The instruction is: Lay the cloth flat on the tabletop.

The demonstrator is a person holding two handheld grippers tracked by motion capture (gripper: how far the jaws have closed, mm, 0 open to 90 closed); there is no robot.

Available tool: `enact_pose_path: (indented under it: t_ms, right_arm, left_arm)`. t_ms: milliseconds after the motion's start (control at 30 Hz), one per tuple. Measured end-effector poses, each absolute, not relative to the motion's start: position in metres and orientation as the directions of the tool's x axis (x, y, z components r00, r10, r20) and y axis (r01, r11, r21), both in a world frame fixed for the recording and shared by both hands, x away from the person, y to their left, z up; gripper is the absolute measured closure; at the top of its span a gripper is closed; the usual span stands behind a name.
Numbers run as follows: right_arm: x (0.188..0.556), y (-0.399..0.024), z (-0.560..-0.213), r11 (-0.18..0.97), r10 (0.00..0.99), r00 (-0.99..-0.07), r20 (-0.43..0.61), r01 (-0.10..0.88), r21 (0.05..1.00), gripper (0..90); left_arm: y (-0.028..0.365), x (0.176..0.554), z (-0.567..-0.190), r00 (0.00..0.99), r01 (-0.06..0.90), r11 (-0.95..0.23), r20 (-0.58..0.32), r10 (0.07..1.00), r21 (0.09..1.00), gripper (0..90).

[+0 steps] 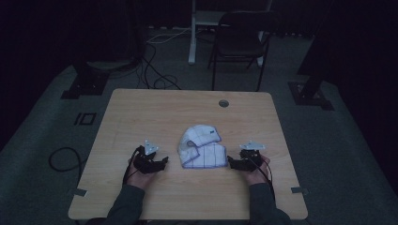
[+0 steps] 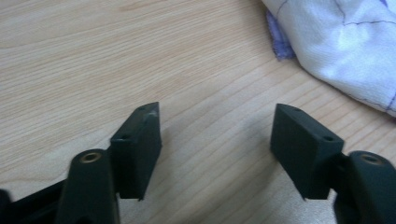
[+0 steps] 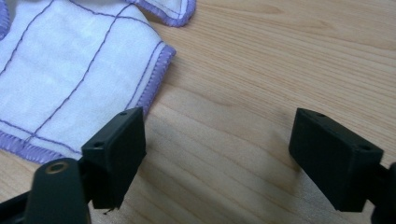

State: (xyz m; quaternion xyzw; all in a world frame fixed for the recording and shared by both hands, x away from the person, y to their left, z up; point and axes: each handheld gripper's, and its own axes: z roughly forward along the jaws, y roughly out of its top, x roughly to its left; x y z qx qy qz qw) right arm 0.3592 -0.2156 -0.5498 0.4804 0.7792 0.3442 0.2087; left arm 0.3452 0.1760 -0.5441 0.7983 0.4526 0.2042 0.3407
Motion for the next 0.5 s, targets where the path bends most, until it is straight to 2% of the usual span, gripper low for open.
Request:
enact_pose_path:
  t_ms: [267, 400, 500]
  right_arm:
    - [0.3587, -0.2162, -0.5494, 0.309, 0.887, -0.463, 0.006, 0.601, 0.737, 22.1]
    - [0.3574, -0.2165, -0.5471, 0.306, 0.887, -0.461, 0.009, 0.603, 0.737, 34.7]
    - [0.3556, -0.2163, -0.5452, 0.293, 0.878, -0.477, 0.036, 0.595, 0.749, 42.0]
  left_arm:
    - [0.1772, 0.3448, -0.5437, 0.502, 0.580, -0.350, 0.015, 0.864, 0.736, 45.3]
    - [0.1769, 0.3445, -0.5432, 0.499, 0.584, -0.350, 0.016, 0.866, 0.733, 45.7]
    - [0.1778, 0.3437, -0.5422, 0.489, 0.592, -0.344, 0.014, 0.872, 0.729, 50.8]
